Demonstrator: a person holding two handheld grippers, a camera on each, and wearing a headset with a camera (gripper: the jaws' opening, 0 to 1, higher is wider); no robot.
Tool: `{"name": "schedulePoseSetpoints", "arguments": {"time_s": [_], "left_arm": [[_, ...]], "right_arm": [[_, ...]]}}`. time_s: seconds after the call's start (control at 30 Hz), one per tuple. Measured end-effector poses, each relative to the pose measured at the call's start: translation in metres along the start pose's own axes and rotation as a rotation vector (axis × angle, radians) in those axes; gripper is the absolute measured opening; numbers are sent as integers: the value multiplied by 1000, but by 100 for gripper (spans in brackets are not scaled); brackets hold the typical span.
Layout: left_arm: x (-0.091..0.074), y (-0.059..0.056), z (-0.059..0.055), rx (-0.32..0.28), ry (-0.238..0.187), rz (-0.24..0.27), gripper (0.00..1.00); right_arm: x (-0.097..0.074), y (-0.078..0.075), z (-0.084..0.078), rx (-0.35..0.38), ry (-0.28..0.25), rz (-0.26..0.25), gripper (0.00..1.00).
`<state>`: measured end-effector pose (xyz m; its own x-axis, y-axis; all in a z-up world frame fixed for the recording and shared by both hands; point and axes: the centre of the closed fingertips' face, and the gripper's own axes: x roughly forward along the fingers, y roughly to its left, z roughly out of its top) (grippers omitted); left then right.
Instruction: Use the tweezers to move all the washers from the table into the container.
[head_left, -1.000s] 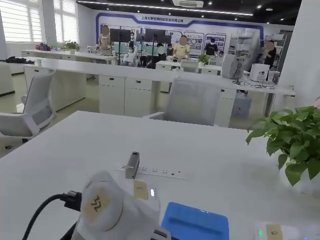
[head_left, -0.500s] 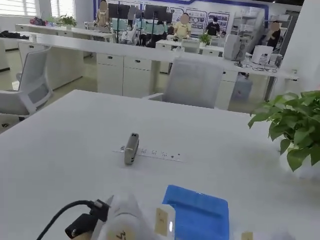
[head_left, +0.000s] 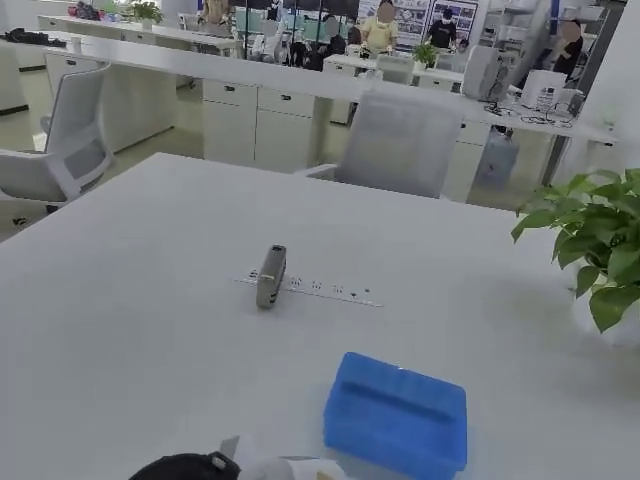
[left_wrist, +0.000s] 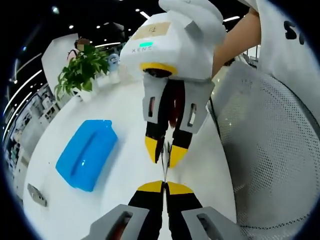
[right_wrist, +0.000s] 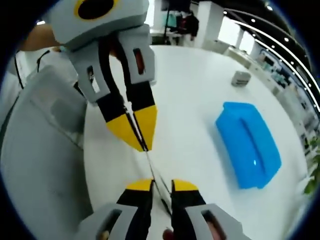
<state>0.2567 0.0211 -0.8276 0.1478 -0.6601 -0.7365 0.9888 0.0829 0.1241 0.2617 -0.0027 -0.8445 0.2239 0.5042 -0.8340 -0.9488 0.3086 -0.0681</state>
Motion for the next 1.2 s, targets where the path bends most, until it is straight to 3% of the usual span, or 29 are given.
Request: {"name": "schedulePoseSetpoints", "arguments": {"time_s": [0.2,0.3,0.4,0.43,0.47,0.57,0.67,0.77,0.83,0.87,0.93,1.0,1.03,1.07,1.2], "left_arm": [[10,-4,-17,27,43,-5,0],[12,-4,-22,39,65,-6,0],[14,-3,-26,36,81,-6,0],[15,-2,-27,35,88,-3,0],[16,-1,-28,39,95,1,0],[19,-1,-31,50,113,1,0],[21,0,-36,36,136,-5,0],[19,2,-36,-15,134,11,0],[15,3,-37,-32,142,26,7],[11,1,-39,-72,156,30,10],[6,3,-37,-109,145,60,14],[-2,4,-36,-216,134,104,21],[-8,5,-37,-300,139,139,27],[-12,5,-37,-341,130,153,34],[-36,6,-28,-480,48,235,42]], "right_arm": [[-30,5,0,190,-87,-71,24],[-56,14,5,369,-191,-73,30],[-80,15,13,478,-303,-123,38],[-88,14,14,498,-333,-157,42],[-92,13,12,506,-339,-187,48],[-104,10,1,509,-337,-269,56],[-112,11,-5,541,-355,-279,61],[-122,6,-12,552,-370,-326,62],[-127,3,-13,576,-397,-342,64],[-129,1,-12,584,-414,-347,64],[-130,-3,-12,593,-422,-354,64],[-130,-6,-14,593,-419,-363,65],[-130,-7,-14,593,-418,-368,66],[-130,-8,-15,593,-416,-371,68],[-128,-11,-21,608,-399,-379,72]]}}
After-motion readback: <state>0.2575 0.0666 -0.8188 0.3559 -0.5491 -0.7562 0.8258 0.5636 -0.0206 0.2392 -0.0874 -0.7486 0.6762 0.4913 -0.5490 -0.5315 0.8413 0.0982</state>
